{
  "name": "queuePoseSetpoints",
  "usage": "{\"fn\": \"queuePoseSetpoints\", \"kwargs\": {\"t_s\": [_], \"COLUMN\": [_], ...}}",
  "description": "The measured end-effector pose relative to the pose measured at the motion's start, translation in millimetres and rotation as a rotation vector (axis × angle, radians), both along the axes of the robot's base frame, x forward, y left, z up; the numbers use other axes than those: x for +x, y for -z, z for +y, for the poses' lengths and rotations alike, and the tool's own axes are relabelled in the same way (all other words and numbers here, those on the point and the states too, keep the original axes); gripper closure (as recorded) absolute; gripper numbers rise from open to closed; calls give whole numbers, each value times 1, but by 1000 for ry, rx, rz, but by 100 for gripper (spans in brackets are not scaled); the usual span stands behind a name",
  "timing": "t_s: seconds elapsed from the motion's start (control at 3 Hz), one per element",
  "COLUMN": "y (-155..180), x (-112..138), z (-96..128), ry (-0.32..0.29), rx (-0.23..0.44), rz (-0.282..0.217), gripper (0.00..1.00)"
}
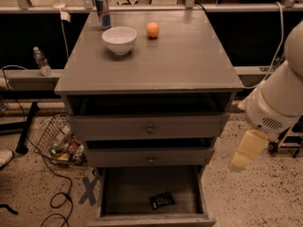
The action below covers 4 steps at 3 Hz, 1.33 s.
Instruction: Pick rxbar chocolate from bottom drawer and place on counter
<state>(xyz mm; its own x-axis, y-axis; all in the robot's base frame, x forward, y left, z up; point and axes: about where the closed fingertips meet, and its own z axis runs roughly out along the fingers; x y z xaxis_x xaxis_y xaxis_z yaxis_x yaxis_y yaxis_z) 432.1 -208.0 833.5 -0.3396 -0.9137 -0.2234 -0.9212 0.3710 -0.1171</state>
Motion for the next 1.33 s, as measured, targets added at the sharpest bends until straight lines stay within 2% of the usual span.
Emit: {"fn": "queuePoseSetpoints", "kwargs": {"t_s": [0.33,0.67,1.0,1.33], "y": [79,78,107,187], "x": [-4,-4,-2,3], "z": [8,8,21,67], "ry": [87,86,70,7], "rx": [32,32,56,91], "rz": [28,29,47,101], "gripper": [0,0,0,0]}}
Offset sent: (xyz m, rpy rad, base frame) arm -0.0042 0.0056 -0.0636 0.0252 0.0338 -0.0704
